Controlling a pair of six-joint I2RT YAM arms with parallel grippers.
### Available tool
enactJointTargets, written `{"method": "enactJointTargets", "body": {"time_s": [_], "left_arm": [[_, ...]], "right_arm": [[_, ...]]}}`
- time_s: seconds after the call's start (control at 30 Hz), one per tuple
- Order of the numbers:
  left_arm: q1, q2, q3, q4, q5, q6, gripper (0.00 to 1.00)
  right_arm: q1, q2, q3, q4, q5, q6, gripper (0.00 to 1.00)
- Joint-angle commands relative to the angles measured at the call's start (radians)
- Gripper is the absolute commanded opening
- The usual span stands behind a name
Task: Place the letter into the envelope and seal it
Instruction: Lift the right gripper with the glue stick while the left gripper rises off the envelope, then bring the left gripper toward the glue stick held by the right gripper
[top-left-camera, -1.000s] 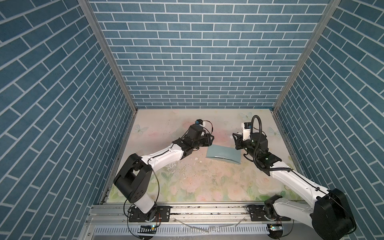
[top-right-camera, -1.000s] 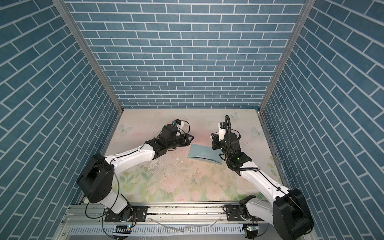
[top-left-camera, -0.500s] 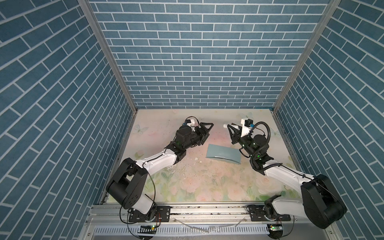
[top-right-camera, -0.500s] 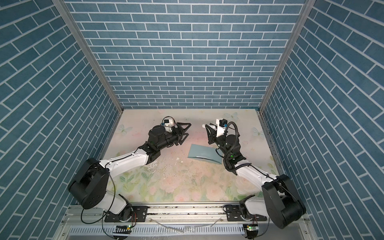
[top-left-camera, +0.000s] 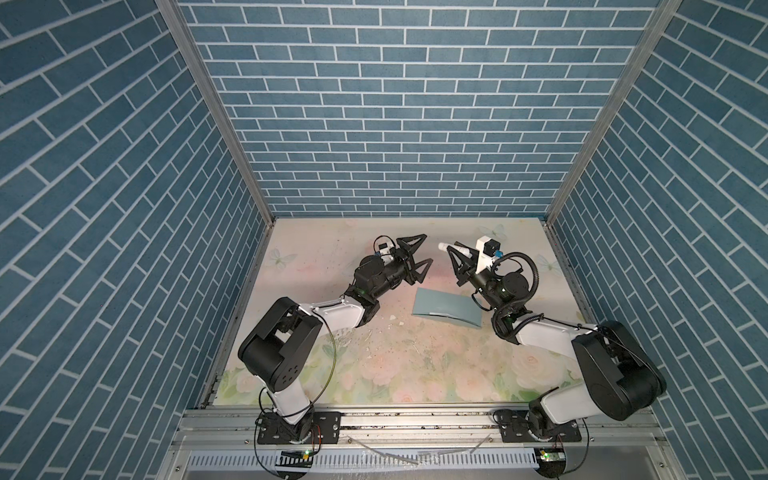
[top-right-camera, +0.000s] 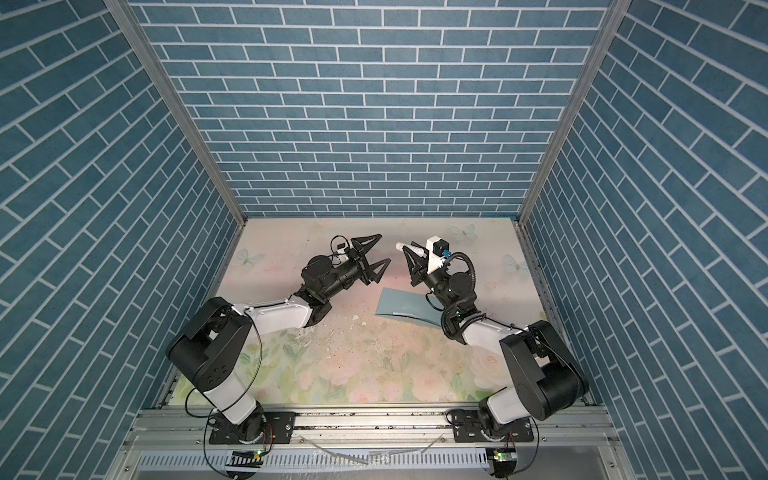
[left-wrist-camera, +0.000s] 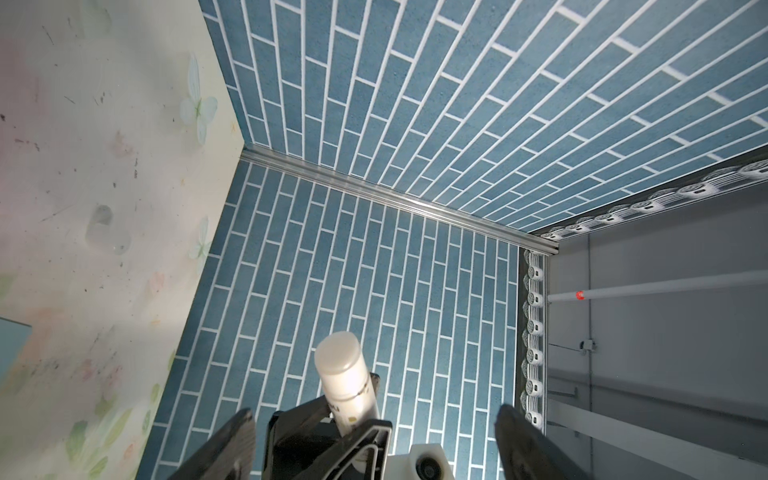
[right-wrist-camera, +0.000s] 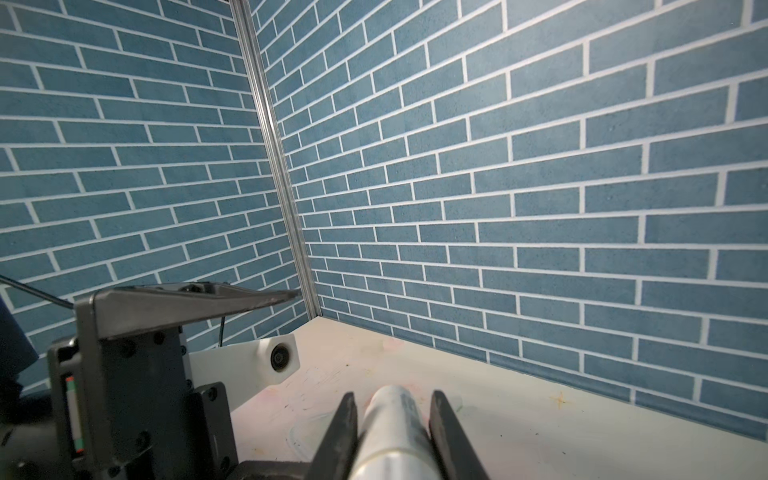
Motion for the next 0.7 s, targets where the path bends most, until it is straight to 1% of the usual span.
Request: {"method": "enactJointTargets", "body": {"time_s": [0.0, 0.2, 0.43, 0.67], "left_arm": [[-0.01, -0.004, 0.015, 0.04, -0.005, -0.045, 0.9], [-0.025, 0.004, 0.034, 0.011, 0.004, -0.061, 0.88], [-0.031, 0.006, 0.042, 0.004, 0.003, -0.079, 0.77], [-0.032, 0.009, 0.04, -0.002, 0.006, -0.1, 0.7]], "right_arm": [[0.012, 0.021, 0.025, 0.108, -0.02, -0.029, 0.0], [0.028, 0.047, 0.042, 0.127, -0.022, -0.028, 0.0], [0.054, 0.08, 0.052, 0.138, -0.016, -0.035, 0.0], [0.078, 0.099, 0.067, 0.138, -0.014, -0.051, 0.0]]}}
